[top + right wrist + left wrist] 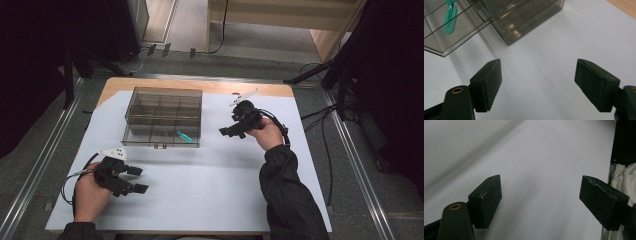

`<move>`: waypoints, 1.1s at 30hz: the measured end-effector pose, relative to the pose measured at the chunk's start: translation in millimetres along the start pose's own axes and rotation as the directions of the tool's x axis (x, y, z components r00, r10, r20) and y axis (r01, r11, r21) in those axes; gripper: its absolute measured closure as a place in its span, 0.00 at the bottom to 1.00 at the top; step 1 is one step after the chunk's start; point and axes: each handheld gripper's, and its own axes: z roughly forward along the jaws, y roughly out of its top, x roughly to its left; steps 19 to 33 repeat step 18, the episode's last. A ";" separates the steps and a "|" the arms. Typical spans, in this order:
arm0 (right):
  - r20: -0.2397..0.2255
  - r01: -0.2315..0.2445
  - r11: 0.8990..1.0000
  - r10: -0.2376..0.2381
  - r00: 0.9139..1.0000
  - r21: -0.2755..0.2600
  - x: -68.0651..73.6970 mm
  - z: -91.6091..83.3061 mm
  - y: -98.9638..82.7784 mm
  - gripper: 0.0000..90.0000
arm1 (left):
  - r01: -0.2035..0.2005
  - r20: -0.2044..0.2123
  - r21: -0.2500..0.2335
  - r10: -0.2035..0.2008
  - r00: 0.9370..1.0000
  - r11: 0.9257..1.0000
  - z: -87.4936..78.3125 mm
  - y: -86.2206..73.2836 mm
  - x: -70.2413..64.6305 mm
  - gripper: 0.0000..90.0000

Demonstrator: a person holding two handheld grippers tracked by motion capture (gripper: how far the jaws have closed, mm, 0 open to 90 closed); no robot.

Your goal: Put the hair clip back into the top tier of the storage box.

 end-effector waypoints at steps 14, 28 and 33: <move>-0.008 0.019 1.000 -0.019 1.000 0.022 3.1 3.6 0.0 0.25 | -0.002 0.001 0.002 0.002 1.000 1.000 0.2 0.0 0.1 0.21; -0.010 0.025 0.999 -0.024 1.000 0.033 3.2 5.5 -0.3 0.25 | -0.002 0.001 -0.001 0.002 1.000 1.000 0.2 0.2 0.9 0.21; -0.010 0.025 0.999 -0.024 1.000 0.033 3.2 5.5 -0.3 0.25 | -0.002 0.001 -0.001 0.002 1.000 1.000 0.2 0.2 0.9 0.21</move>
